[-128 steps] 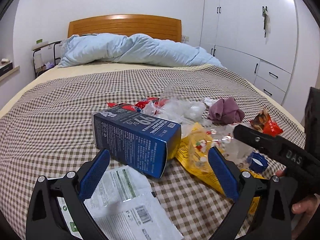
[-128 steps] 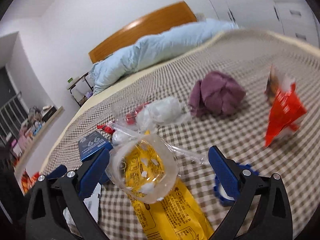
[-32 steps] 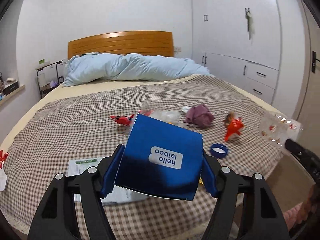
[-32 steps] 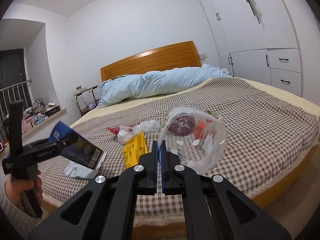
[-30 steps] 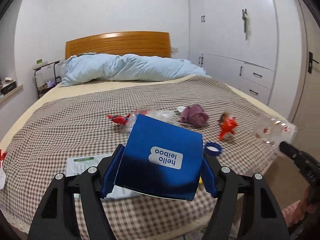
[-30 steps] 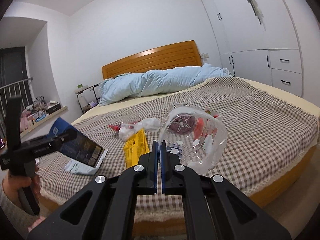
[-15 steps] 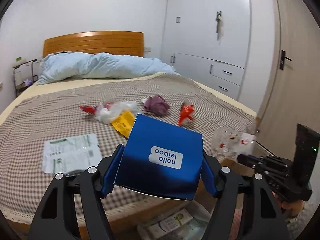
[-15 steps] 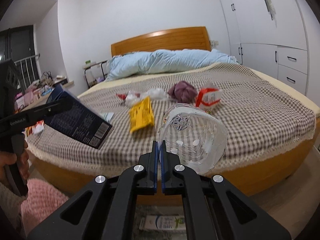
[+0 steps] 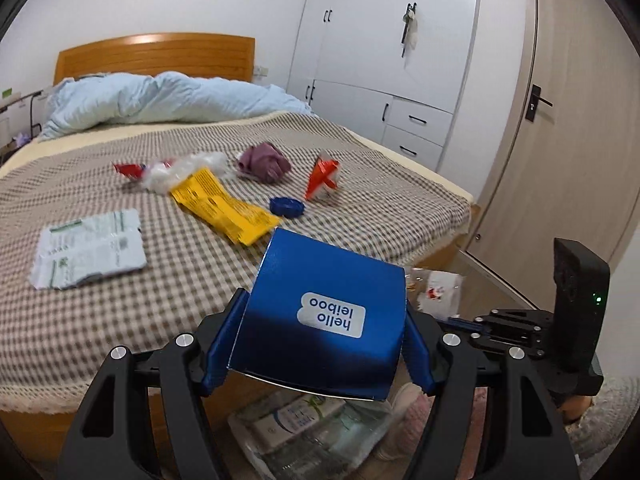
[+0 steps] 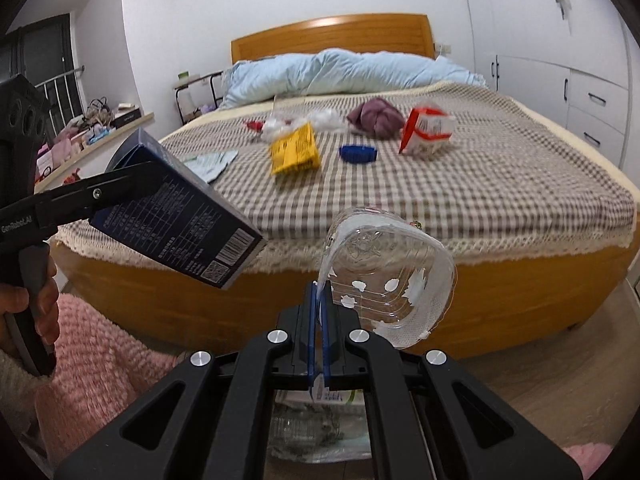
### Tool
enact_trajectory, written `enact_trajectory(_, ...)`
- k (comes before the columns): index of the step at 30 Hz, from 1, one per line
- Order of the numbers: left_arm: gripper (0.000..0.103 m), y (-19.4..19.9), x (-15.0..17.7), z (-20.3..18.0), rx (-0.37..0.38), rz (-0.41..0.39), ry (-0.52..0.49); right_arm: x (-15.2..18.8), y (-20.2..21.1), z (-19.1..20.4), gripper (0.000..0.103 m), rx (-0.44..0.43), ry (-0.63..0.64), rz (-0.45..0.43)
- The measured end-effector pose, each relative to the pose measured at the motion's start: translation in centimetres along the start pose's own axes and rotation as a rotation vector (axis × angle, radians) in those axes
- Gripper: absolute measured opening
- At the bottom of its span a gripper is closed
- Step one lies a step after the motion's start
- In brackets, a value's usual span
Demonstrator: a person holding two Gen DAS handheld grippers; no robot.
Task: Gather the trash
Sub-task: 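Carry the blue box and clear cup down to the floor bin with both tools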
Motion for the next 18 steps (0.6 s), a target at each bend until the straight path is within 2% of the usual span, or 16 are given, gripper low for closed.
enact_trajectory(18, 0.067, -3.4, 6.0, -1.0, 0.069, 0.111, 0.028, 4.9, -2.2, 1.7, 0.003, -0.027, 0.039, 0.156)
Point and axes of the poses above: each gripper's, at about its wrist camera, not at the fingertips, and y roughly against the way its jaws point, z to its left, x to its underside, the point moved 8 cm from there along -y, roughly the way its jaws point, and after that the axes turned 6 degrees about x, right-handed, at the moved point
